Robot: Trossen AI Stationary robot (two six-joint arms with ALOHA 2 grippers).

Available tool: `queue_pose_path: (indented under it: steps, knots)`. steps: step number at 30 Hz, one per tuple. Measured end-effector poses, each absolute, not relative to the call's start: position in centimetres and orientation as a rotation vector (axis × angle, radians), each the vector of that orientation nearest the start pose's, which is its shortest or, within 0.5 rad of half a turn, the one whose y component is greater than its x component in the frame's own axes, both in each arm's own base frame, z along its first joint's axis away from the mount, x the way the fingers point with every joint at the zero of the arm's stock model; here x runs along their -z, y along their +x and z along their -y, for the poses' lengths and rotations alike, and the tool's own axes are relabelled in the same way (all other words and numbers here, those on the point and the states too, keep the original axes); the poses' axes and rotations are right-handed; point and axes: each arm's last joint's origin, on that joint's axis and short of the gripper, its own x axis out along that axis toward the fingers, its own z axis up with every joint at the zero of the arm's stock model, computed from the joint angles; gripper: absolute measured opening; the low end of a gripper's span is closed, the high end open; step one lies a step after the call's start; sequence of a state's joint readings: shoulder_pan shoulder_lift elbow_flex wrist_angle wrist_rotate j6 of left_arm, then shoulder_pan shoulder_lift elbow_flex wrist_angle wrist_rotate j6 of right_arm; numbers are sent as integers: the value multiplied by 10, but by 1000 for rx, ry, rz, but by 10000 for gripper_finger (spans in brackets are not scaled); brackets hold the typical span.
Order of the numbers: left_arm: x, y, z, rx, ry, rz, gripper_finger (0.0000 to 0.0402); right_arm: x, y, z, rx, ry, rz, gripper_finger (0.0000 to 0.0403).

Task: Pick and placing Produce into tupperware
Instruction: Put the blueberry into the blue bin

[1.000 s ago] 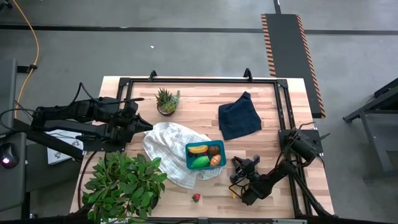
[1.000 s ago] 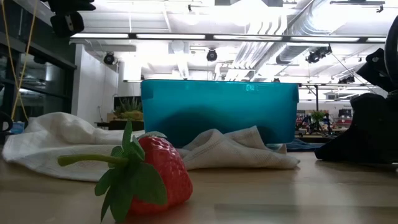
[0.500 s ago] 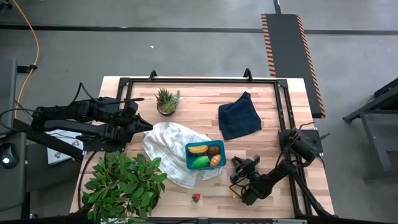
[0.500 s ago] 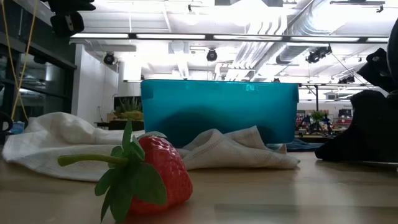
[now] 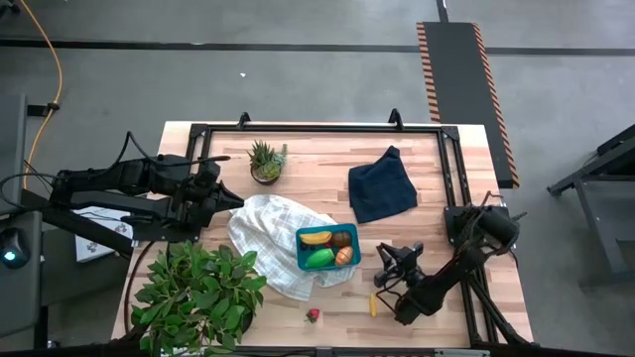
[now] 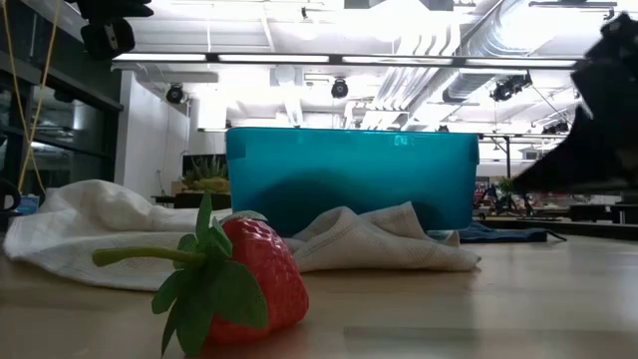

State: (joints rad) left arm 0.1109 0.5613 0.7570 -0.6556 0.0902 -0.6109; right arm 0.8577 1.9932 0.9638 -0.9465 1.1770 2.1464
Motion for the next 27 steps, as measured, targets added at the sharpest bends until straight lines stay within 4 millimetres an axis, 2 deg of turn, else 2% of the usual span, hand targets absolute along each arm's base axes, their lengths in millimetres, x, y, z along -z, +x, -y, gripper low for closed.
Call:
queue_pose_path:
  steps: [6,13,21,27]
  knots:
    - [-308,111,-10,-160,-646,-438,46,-126,197,-186,864,285,-259,54]
    - [-308,111,-10,-163,-660,-436,46,-177,191,-179,789,277,-266,54]
    - [-308,111,-10,-175,-714,-431,46,-251,183,-163,677,255,-343,54]
    - [-308,111,-10,-173,-724,-432,46,-310,188,-150,515,257,-433,54]
